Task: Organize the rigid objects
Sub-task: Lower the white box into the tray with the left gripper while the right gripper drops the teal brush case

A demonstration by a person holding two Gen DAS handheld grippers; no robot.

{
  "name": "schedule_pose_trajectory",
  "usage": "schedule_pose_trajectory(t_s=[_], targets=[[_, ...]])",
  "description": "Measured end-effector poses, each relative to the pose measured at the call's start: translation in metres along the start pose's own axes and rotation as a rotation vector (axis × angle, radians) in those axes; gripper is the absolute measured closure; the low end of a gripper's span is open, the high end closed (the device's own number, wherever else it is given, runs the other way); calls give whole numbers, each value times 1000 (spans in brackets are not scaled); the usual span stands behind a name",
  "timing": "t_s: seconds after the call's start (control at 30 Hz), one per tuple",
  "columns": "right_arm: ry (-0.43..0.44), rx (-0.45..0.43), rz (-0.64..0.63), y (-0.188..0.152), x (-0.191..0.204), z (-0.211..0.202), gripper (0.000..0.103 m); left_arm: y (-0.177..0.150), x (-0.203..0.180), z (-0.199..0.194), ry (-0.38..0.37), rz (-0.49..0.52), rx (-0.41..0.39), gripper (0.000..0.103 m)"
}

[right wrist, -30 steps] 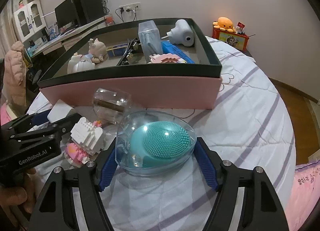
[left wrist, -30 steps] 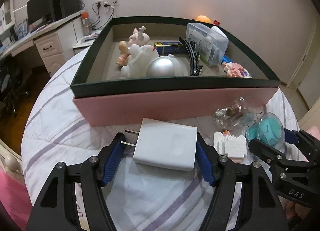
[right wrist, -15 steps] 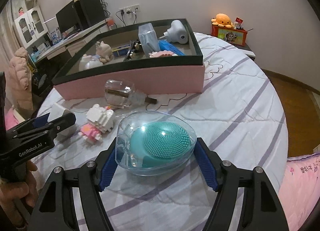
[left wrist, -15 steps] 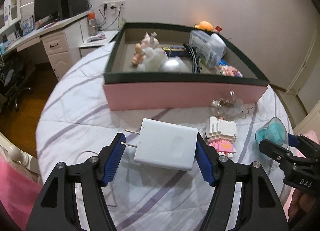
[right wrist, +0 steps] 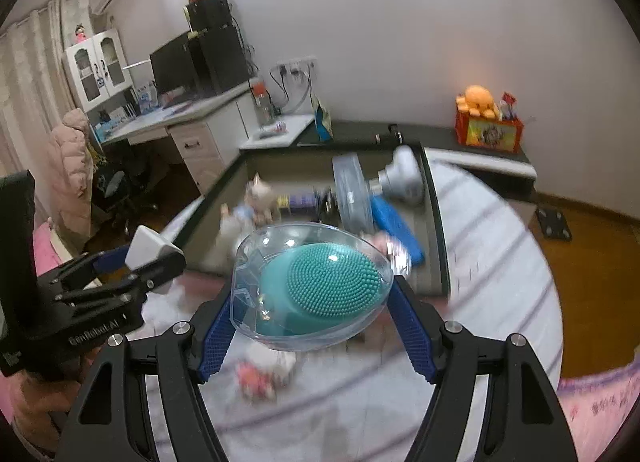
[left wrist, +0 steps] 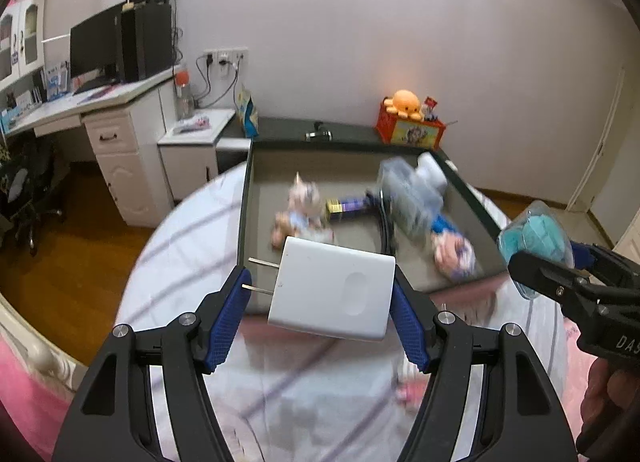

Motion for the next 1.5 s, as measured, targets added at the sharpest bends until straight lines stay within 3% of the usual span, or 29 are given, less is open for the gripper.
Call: schedule_pose_trajectory(t_s=[0.3, 0.57, 0.77, 1.1, 1.17, 1.23, 1.3, 1.5], targets=[[10, -25, -22, 55, -4, 36, 30, 52, -1, 49, -10, -2, -10, 34], [8, -2, -33, 76, -9, 79, 30, 66, 3, 100, 0, -1, 34, 34], [27, 37, -14, 75, -16, 105, 30, 63, 3, 121, 5, 7, 63, 34], [35, 80, 14, 52, -20, 108, 30, 49, -2, 119, 16, 21, 74, 33], [35, 85, 17, 52, -20, 108, 29, 47, 0, 118, 42, 29, 84, 28], [32, 95, 25, 52, -21, 109, 29, 45, 6, 119, 87, 36, 99, 9], [31, 91, 44, 51, -25, 106, 19, 43, 5, 116, 57, 34, 97, 5], [56, 93, 77, 48, -22, 97, 18, 38, 2, 95, 76, 47, 63, 0]])
Point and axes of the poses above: each gripper's, at about its wrist camera, not at the fingertips, and z roughly the way its jaws point, x to its left, y to its top, the point moved 10 cm from there along z, roughly the way its jaws point, and after that the axes turned 5 degrees about -z, right-handed, at the moved point
